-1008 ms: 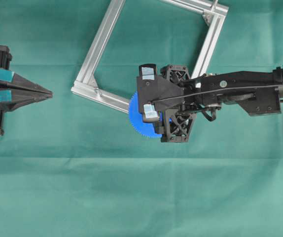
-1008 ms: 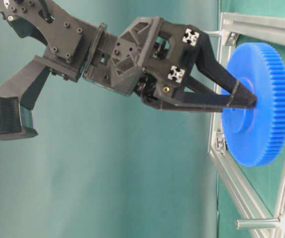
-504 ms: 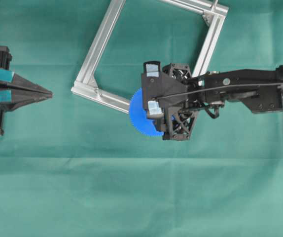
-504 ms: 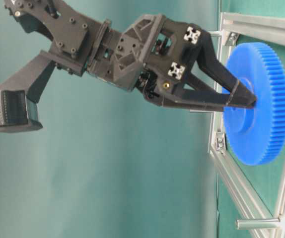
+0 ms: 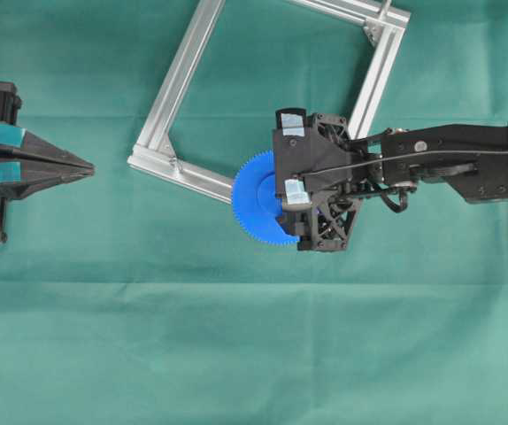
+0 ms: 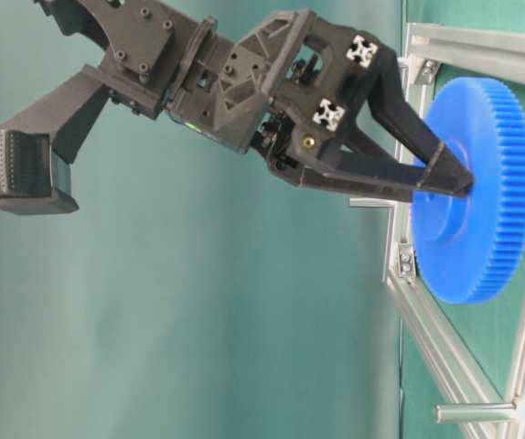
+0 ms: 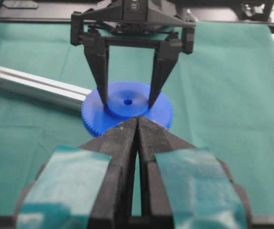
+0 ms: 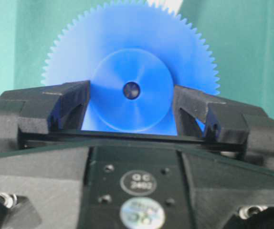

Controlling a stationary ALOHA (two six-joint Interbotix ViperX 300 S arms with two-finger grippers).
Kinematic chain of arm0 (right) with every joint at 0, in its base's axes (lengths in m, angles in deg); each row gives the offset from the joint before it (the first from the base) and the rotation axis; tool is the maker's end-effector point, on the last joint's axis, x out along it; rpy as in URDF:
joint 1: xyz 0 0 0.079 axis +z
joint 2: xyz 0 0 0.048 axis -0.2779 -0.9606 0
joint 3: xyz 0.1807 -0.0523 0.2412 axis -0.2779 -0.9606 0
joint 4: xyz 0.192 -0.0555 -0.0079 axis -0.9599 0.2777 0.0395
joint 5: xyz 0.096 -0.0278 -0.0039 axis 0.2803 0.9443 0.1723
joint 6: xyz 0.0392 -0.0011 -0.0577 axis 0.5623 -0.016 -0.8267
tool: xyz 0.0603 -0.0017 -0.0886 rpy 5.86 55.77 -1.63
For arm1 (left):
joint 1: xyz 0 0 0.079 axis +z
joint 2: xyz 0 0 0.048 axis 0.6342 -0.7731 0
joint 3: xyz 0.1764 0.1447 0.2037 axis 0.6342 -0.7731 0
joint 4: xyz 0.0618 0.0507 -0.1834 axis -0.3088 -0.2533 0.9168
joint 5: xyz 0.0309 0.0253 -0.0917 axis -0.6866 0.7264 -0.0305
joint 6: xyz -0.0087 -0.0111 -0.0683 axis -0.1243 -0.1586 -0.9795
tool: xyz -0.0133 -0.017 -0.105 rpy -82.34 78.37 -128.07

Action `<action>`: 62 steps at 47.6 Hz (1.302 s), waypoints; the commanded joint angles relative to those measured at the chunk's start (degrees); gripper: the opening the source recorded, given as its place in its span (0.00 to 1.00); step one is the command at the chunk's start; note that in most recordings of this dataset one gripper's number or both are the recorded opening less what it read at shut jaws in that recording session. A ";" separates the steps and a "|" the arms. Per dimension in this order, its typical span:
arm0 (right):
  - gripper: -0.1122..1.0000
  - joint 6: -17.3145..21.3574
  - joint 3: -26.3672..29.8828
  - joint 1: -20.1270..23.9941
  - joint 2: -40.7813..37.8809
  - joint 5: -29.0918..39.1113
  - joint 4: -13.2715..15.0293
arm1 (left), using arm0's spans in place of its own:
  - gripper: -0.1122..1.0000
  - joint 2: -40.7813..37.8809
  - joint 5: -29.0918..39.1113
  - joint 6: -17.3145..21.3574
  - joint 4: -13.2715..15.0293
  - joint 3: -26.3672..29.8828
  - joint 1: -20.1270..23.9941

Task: Find the location of the shaft and insert the gear.
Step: 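Push the gear onto the shaft with the right gripper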

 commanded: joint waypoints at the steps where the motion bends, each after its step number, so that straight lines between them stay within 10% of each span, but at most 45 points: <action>1: 0.73 0.09 0.09 -0.26 0.97 -0.18 0.09 | 0.11 -0.44 -0.35 -0.09 0.09 1.23 0.00; 62: 0.73 0.44 -4.66 -0.70 1.67 -5.45 -0.97 | 0.11 -0.44 0.09 -0.09 0.09 1.23 0.00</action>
